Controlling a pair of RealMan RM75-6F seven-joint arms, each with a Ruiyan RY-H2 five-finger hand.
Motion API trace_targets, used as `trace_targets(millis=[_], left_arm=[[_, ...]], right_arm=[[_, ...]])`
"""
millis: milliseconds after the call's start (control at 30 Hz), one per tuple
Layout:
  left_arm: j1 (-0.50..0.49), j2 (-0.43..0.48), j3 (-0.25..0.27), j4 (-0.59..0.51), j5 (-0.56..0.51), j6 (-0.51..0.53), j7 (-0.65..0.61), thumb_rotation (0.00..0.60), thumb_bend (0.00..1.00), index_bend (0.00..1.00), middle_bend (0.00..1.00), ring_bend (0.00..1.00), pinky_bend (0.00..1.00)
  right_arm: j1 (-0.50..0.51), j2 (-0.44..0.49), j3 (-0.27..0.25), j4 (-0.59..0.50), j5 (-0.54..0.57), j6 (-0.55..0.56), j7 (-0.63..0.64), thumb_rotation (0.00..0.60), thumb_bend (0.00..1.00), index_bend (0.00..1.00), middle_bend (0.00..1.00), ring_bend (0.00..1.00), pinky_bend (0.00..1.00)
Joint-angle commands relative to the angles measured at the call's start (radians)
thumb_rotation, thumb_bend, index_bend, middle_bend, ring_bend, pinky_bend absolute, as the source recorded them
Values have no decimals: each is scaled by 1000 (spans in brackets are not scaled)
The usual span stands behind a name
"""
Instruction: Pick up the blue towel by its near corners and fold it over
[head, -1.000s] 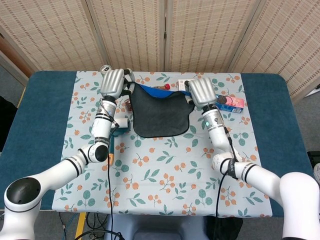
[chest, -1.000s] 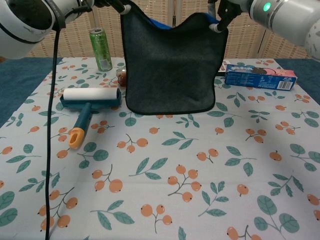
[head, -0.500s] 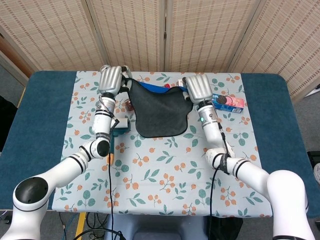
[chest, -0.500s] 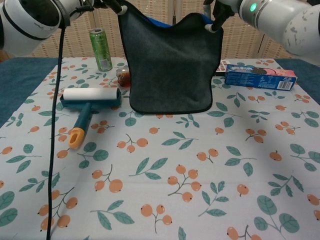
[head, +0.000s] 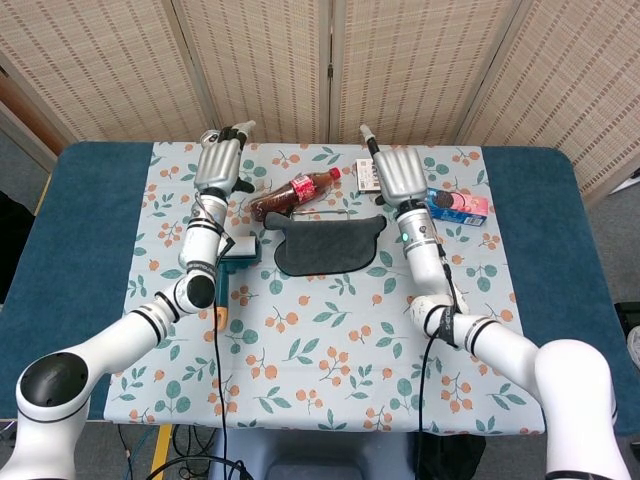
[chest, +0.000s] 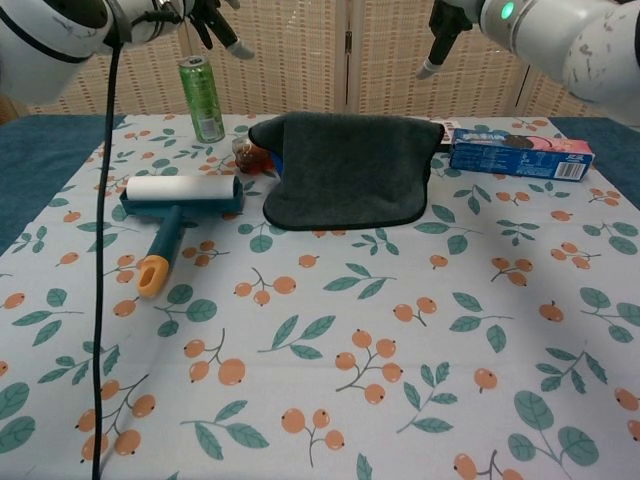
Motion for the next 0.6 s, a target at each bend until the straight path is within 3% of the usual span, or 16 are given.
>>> trace_targets(millis=[33, 133, 367, 600], left_arm=[[17, 19, 6, -33, -6, 8, 0, 600, 194, 22, 0, 0, 203], [45, 43, 15, -83, -6, 26, -6, 600, 194, 34, 0, 0, 203], [156, 141, 63, -254, 52, 85, -47, 600, 194, 70, 2, 23, 203], [301, 271, 117, -471, 143, 185, -108, 600, 193, 97, 13, 25, 203]], right_arm=[[-25, 34, -10, -45, -20, 17, 17, 600, 75, 0, 793, 844, 1000], [-64, 83, -32, -113, -51, 38, 34, 600, 76, 14, 763, 827, 1000], [-180, 220, -95, -304, -137, 111, 84, 600, 205, 265, 701, 762, 1000], [-317, 370, -158, -485, -257, 200, 200, 600, 251, 308, 680, 683, 940]])
